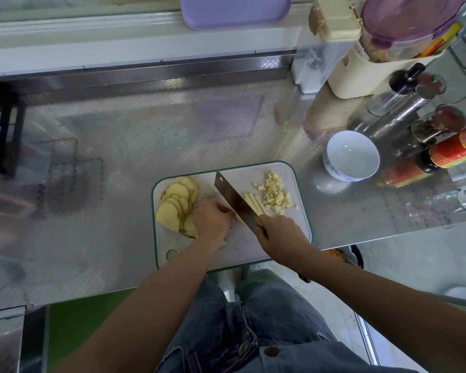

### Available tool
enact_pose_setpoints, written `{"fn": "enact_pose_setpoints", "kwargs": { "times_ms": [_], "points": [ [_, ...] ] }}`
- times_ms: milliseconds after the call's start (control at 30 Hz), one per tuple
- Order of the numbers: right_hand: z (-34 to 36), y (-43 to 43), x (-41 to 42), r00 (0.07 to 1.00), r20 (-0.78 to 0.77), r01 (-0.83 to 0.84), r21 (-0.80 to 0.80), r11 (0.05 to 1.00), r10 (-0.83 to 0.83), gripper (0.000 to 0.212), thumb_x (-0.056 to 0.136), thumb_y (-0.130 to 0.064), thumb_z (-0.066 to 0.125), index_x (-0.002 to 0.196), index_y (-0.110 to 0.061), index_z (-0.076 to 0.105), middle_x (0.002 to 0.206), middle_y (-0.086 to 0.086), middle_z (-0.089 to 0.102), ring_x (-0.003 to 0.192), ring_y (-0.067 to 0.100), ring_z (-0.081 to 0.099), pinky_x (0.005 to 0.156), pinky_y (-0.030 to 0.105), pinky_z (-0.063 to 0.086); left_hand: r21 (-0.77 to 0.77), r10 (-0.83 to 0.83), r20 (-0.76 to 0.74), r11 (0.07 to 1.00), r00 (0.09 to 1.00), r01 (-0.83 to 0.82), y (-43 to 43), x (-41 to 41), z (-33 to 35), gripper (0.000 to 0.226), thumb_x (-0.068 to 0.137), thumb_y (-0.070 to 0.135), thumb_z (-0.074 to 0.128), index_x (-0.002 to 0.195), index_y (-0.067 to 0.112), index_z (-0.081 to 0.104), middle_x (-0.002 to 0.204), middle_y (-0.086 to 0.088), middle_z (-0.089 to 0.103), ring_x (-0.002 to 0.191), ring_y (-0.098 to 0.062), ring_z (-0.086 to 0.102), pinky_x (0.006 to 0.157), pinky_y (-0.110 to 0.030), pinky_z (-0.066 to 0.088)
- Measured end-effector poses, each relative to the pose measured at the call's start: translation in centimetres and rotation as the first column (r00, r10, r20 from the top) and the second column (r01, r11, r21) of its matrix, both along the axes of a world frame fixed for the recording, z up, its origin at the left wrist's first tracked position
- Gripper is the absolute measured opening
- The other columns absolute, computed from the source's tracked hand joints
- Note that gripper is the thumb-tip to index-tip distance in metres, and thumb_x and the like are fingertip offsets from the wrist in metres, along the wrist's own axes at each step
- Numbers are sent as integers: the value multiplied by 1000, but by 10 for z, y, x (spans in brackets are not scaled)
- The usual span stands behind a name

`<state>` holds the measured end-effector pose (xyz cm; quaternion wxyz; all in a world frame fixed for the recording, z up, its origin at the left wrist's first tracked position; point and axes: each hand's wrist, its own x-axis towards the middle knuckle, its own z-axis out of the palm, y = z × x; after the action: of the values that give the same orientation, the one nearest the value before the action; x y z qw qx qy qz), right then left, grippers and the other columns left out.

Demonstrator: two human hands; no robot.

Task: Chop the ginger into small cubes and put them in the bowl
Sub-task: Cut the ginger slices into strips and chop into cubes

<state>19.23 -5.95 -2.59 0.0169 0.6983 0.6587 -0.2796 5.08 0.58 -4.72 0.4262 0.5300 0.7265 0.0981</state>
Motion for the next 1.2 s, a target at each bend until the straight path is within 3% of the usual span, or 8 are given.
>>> {"fn": "enact_pose_setpoints", "kwargs": {
  "times_ms": [233,533,700,767,867,1000,1067,1200],
  "points": [
    [-13,2,-8,999,14,29,25,999,-30,24,99,-29,41,95,-11,55,70,-2,45,59,15,47,51,22,30,-28,-22,-28,999,999,22,3,0,-1,24,84,24,66,62,14,73,60,-4,69,61,-17,65,52,-23,40],
    [-18,8,-8,991,-95,95,19,995,-93,29,100,-34,41,96,-10,57,81,10,61,70,25,58,65,38,51,-2,-83,-55,997,995,83,4,-1,-1,19,84,22,66,69,15,76,64,-5,71,66,-18,66,64,-28,49],
    [3,15,14,947,-271,215,131,968,-174,29,94,-25,55,67,-19,46,54,-6,44,52,16,44,51,29,32,80,-161,-67,983,985,166,4,-6,-5,17,84,28,69,81,12,72,77,-3,72,72,-17,66,72,-31,53],
    [12,17,27,916,-297,312,112,943,-268,28,93,-25,57,70,-11,51,56,2,50,53,22,50,51,33,38,189,-271,-148,936,951,296,5,-8,-5,16,83,29,69,90,15,64,87,0,67,82,-16,61,79,-33,51],
    [22,17,45,871,-328,405,59,913,-365,26,94,-27,56,78,-7,58,59,7,57,56,29,58,55,44,51,357,-578,-290,674,763,646,12,-9,-3,31,80,24,71,107,18,57,108,-2,55,98,-19,54,81,-30,46],
    [27,10,58,826,-367,473,42,880,-427,30,94,-25,55,77,1,56,62,18,58,51,23,52,53,46,51,170,-803,-569,94,175,981,24,4,-2,67,80,20,61,141,18,35,147,-4,30,137,-24,28,106,-36,27],
    [26,4,60,815,-373,492,39,870,-444,31,94,-24,55,76,1,55,61,18,57,51,26,52,53,47,51,74,-776,-626,37,76,997,25,10,-3,75,82,20,59,148,15,23,151,-5,25,140,-24,23,111,-37,22],
    [24,-5,63,812,-376,491,25,871,-447,30,94,-25,56,76,-1,59,57,10,56,57,33,60,56,49,54,55,-746,-662,36,63,998,26,14,-3,71,82,16,57,145,11,26,145,-7,30,134,-26,29,111,-36,23]
  ]
}}
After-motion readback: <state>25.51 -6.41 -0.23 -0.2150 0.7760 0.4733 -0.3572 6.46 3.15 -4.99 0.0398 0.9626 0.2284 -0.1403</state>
